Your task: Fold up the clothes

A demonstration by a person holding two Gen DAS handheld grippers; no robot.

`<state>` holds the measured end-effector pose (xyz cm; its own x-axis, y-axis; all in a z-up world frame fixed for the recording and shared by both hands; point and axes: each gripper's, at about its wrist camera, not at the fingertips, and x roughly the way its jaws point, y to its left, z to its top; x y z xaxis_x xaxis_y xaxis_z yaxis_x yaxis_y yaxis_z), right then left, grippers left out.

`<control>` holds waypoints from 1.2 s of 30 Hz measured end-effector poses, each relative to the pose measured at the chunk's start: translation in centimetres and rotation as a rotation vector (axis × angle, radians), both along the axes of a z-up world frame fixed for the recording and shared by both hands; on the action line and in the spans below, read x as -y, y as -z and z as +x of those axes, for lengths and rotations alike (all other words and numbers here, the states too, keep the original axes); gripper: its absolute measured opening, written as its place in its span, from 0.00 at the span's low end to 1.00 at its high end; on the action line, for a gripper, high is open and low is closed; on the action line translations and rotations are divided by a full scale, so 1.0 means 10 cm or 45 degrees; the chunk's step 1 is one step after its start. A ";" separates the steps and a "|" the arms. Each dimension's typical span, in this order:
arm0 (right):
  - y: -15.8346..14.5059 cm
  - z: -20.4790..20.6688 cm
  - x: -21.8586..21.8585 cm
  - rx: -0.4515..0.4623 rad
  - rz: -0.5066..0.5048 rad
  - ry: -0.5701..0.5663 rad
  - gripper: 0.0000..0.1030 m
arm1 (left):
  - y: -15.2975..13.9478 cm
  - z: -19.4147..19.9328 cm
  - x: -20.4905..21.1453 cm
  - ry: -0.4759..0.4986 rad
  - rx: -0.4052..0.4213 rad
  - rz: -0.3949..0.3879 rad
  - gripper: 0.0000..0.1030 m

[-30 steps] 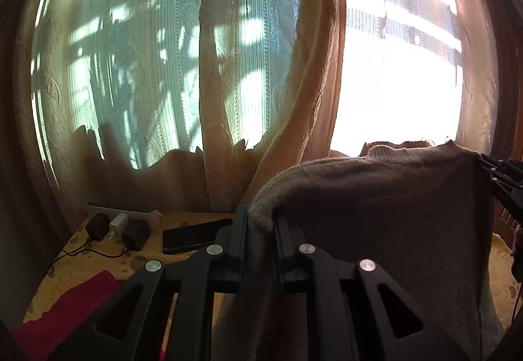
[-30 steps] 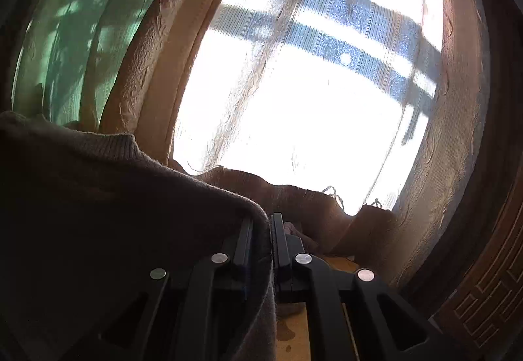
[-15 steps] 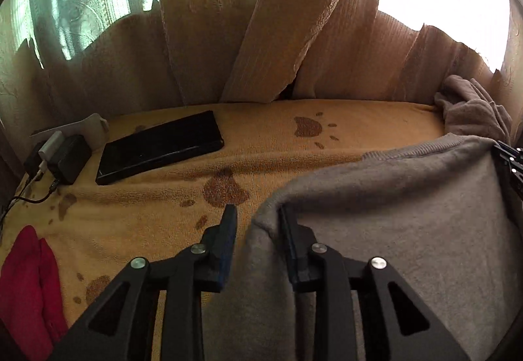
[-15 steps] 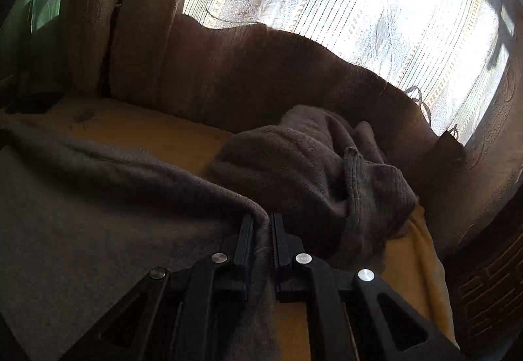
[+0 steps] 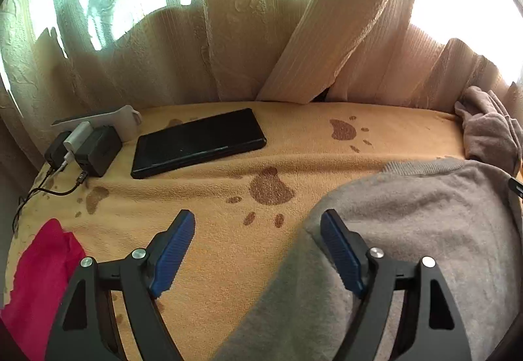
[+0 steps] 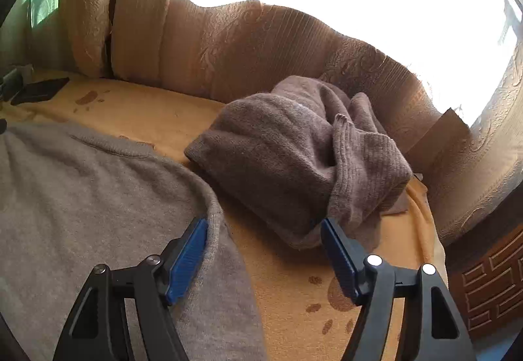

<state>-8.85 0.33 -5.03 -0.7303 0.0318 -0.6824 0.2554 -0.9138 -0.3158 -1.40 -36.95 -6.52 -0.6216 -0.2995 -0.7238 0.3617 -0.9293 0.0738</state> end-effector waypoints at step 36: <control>0.20 3.37 -0.62 0.126 -0.221 -0.303 0.71 | 0.05 1.12 -2.56 0.765 -0.016 0.261 0.83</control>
<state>24.81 6.57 -7.05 -0.6332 -0.2554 -0.7307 0.4902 -0.8629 -0.1232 9.78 -11.40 -7.00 -0.6467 0.2481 -0.7212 -0.2279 -0.9653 -0.1277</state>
